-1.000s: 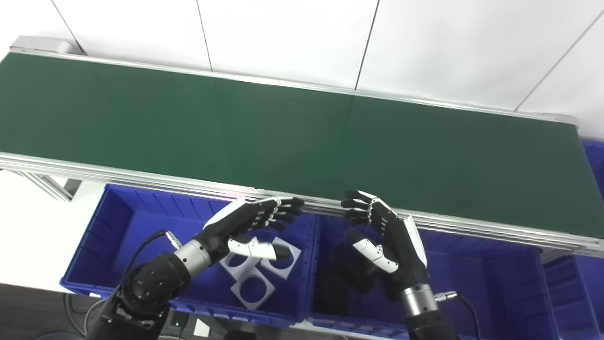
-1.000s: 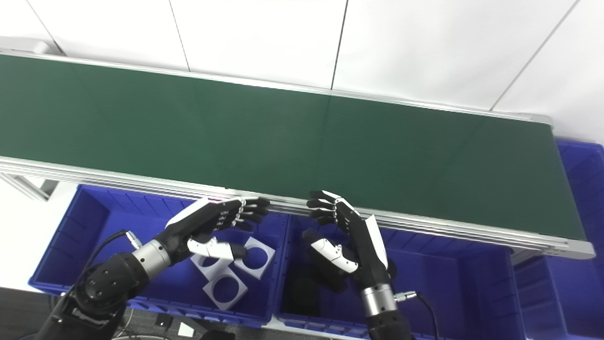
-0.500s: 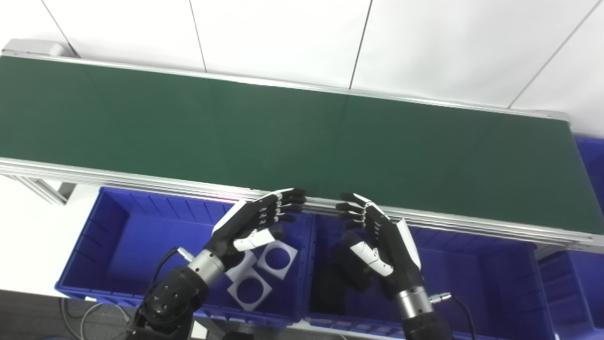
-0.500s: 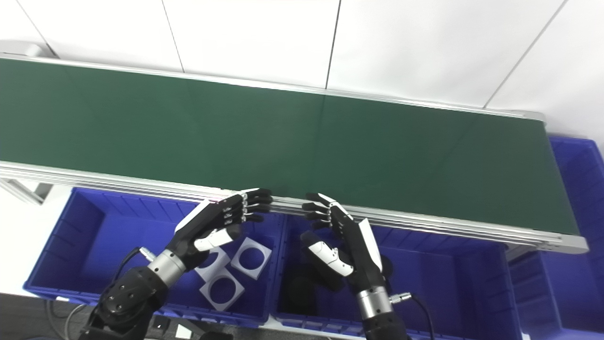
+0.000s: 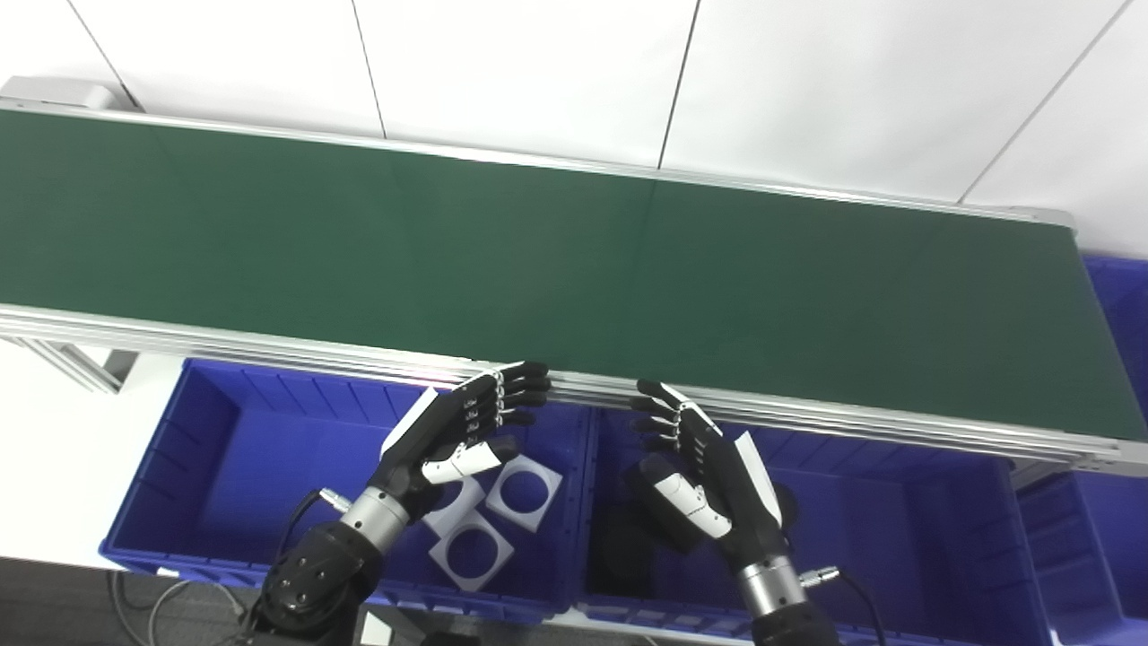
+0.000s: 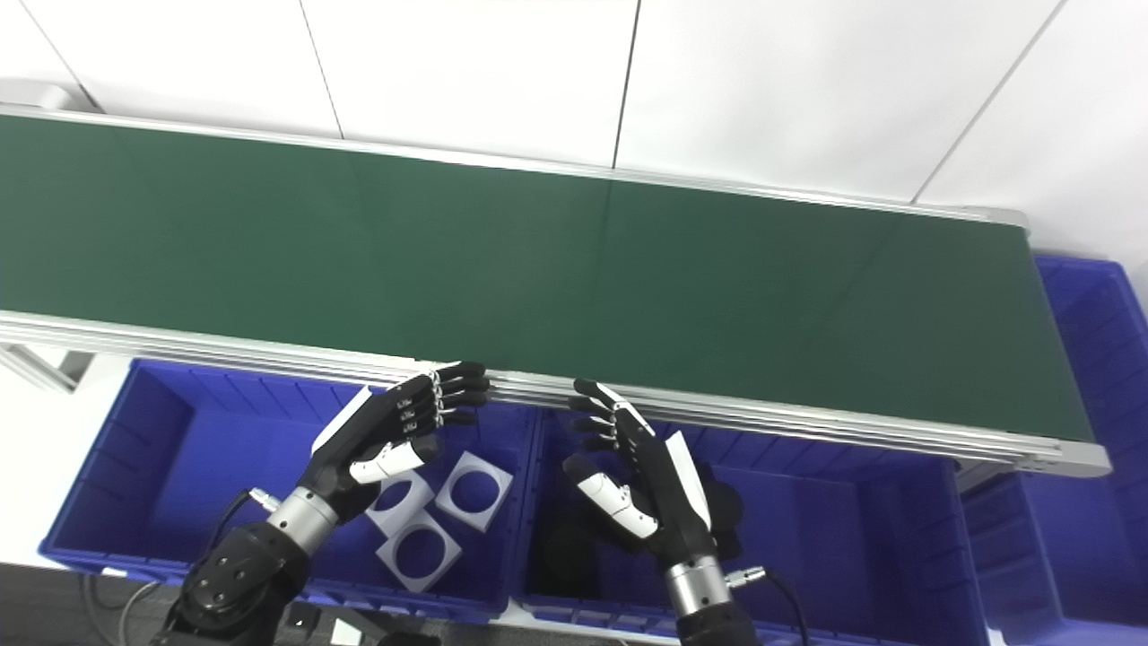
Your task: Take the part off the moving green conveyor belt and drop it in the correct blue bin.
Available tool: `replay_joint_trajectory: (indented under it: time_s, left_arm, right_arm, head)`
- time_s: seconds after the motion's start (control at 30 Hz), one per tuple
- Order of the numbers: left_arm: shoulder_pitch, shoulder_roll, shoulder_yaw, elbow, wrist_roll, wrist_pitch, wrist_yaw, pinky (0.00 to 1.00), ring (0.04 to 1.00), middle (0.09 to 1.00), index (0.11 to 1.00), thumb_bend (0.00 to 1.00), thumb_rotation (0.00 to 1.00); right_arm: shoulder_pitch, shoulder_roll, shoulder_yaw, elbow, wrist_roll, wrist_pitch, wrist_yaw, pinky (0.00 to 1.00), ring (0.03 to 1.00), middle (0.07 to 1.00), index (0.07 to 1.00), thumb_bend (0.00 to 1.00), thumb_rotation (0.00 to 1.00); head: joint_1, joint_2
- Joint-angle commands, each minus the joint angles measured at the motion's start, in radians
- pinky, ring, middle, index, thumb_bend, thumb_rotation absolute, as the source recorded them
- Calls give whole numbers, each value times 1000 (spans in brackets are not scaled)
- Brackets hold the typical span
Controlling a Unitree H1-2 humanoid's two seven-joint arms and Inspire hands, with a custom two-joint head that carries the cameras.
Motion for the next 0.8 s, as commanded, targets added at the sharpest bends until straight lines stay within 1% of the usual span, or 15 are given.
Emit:
replay_joint_trajectory:
  time_s: [0.0, 0.07, 0.2, 0.3, 0.4, 0.6, 0.77]
  left_arm:
    - [-14, 1, 8, -13, -13, -44, 7, 763, 798, 811, 820, 966, 585]
    - [-12, 4, 11, -14, -18, -45, 5, 768, 806, 816, 820, 956, 580]
    - [-10, 11, 17, -25, -27, -42, -1, 775, 813, 821, 820, 908, 559]
    - [-8, 18, 18, -34, -33, -40, -5, 796, 822, 823, 823, 849, 536]
    - [-7, 22, 17, -37, -39, -40, -7, 796, 818, 823, 821, 825, 514]
    - [-7, 23, 17, -35, -40, -45, -3, 783, 813, 823, 824, 819, 495]
    - [-6, 22, 20, -32, -46, -50, -3, 781, 814, 822, 820, 807, 478]
  right_arm:
    - [-15, 19, 6, -5, -5, -71, -15, 693, 759, 823, 876, 748, 787]
    - [-18, 27, 8, 7, -8, -76, -21, 688, 760, 827, 884, 761, 797]
    - [-26, 41, 10, 36, -14, -96, -30, 683, 763, 828, 889, 757, 792]
    - [-31, 46, 14, 49, -20, -109, -35, 685, 767, 832, 895, 752, 791]
    - [-32, 48, 16, 55, -21, -114, -38, 686, 767, 835, 899, 756, 793]
    - [-33, 50, 14, 60, -20, -124, -42, 676, 759, 830, 899, 749, 795]
    - [-35, 53, 12, 66, -18, -125, -41, 678, 757, 826, 892, 764, 796]
  head:
    - [-16, -6]
    - [-43, -14]
    - [-68, -19]
    - [-70, -17]
    - [-64, -17]
    - [-61, -17]
    - [-77, -21]
